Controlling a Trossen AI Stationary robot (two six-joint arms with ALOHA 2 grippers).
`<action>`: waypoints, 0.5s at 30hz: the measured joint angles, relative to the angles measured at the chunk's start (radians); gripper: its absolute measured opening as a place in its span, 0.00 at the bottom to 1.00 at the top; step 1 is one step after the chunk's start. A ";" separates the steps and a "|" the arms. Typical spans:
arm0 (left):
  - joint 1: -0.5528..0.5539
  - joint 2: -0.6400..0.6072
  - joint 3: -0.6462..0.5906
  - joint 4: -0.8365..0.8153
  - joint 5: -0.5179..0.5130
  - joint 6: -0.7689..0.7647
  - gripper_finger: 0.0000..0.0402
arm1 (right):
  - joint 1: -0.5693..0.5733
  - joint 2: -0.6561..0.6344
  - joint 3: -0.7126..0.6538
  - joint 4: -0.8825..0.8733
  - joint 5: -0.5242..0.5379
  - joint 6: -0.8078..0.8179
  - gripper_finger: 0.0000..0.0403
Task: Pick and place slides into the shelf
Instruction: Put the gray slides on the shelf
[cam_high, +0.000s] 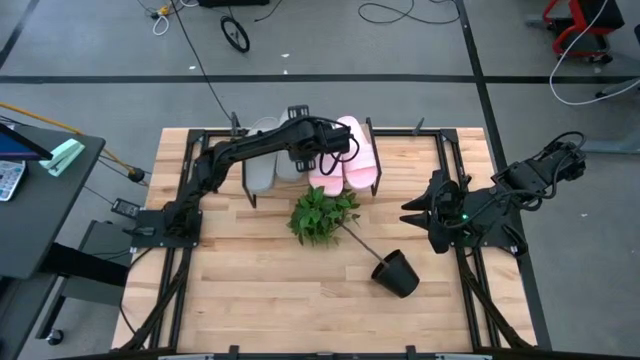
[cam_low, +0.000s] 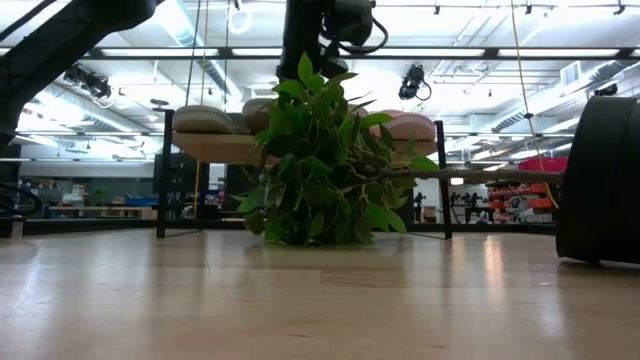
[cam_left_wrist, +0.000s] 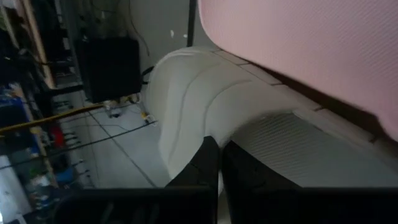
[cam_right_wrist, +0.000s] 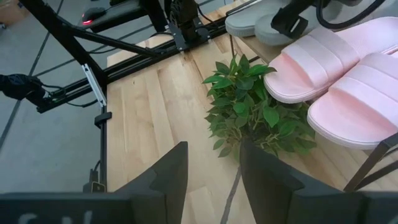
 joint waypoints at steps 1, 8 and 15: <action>0.001 0.000 0.000 0.002 0.012 -0.010 0.02 | 0.000 0.000 0.000 0.000 0.000 0.000 0.37; 0.000 0.000 0.000 0.000 0.094 -0.044 0.02 | 0.000 0.000 0.000 0.000 -0.002 -0.008 0.37; -0.004 0.000 0.001 0.000 0.195 -0.044 0.02 | 0.000 0.000 0.000 0.000 -0.002 -0.010 0.37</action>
